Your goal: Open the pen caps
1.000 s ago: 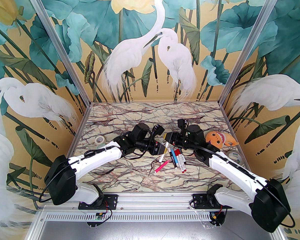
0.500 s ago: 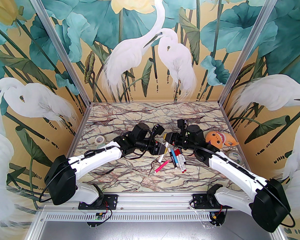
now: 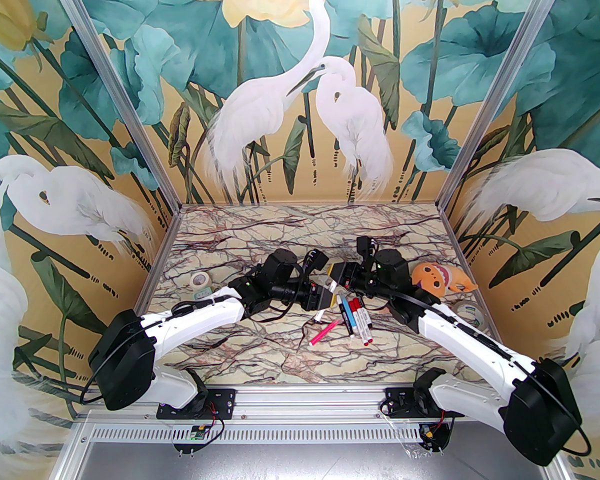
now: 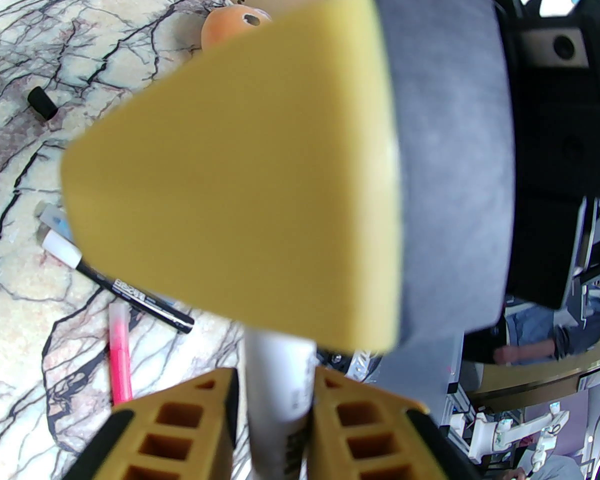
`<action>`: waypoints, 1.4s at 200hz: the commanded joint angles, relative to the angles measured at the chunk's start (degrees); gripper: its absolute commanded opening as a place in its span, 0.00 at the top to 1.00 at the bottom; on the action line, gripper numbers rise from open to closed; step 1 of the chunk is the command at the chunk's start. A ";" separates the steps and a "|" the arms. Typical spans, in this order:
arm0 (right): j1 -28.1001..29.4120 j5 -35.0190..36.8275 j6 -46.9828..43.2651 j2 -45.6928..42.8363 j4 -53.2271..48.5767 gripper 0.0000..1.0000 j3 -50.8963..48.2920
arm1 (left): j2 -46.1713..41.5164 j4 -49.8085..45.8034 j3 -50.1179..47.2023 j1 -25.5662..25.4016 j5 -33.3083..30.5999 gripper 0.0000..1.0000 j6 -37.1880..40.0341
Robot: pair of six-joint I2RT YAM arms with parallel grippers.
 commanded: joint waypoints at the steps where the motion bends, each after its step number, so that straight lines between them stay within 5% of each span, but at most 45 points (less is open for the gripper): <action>1: 0.26 1.12 1.21 -1.60 3.24 0.86 -0.67 | -1.15 0.15 -1.56 -0.08 -1.12 0.81 0.03; 130: -4.59 -11.18 -7.07 -3.56 8.79 0.87 1.06 | -5.41 -5.59 -0.87 2.03 4.00 0.91 3.73; 202: -4.49 8.71 -3.95 -0.41 -6.80 0.89 7.47 | -4.30 -11.65 1.07 -2.14 -13.41 0.93 7.11; 280: -4.51 19.63 -1.39 2.91 -9.10 0.90 9.66 | -1.14 -13.90 3.76 -8.28 -23.68 0.94 7.40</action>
